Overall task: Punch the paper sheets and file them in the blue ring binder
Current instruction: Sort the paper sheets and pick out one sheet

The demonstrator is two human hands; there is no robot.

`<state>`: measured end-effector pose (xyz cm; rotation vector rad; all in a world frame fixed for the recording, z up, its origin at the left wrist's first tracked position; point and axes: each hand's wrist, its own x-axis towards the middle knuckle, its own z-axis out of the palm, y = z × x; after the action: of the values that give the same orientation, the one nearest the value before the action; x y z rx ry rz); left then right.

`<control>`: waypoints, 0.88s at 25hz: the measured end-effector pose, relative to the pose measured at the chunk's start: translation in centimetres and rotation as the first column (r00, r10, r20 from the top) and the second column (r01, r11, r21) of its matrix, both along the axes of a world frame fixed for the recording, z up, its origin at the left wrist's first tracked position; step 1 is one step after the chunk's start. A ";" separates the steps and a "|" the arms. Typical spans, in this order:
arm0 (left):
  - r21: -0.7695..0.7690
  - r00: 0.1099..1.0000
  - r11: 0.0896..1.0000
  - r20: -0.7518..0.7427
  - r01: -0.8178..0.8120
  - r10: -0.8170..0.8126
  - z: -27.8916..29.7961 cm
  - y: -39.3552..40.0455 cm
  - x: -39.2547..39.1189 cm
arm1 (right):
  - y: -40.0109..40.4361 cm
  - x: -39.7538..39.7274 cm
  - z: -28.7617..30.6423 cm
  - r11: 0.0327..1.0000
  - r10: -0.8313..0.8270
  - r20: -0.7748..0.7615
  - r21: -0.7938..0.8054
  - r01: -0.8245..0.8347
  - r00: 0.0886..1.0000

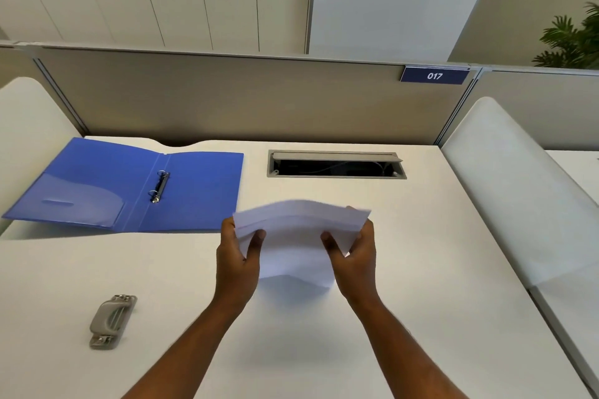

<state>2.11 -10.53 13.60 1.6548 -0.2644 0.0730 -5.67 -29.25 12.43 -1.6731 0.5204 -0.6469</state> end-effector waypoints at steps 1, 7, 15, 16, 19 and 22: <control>0.026 1.000 1.000 -0.010 0.000 0.001 -0.3 -0.1 0.1 | 0.0 0.0 -0.3 1.000 0.011 -0.050 -0.010 -0.012 0.999; 0.106 1.000 0.994 0.011 -0.016 0.015 -1.8 -0.5 0.3 | 0.1 0.2 -1.8 0.998 -0.010 -0.110 -0.062 0.003 0.994; 0.112 0.988 0.993 -0.156 0.022 -0.004 -4.6 -1.0 -0.4 | 0.3 -0.3 -3.8 0.999 0.005 -0.191 0.037 0.002 0.982; 0.143 0.982 0.989 -0.188 0.030 -0.003 -5.1 -0.9 -0.6 | 0.4 -0.4 -4.1 0.998 0.021 -0.237 0.064 -0.005 0.971; 0.297 0.994 0.954 -0.108 0.033 -0.001 -5.1 -0.2 -0.2 | -0.2 -0.9 -3.9 0.995 -0.002 -0.291 0.095 0.031 0.957; 0.502 0.993 0.863 0.060 0.056 -0.100 -3.0 1.3 1.8 | -2.3 -0.9 -1.4 0.989 -0.099 -0.154 -0.121 0.081 0.983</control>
<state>3.90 -9.27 10.58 2.1605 -0.4425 0.0117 -6.59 -31.52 11.05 -1.8276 0.6878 -0.6211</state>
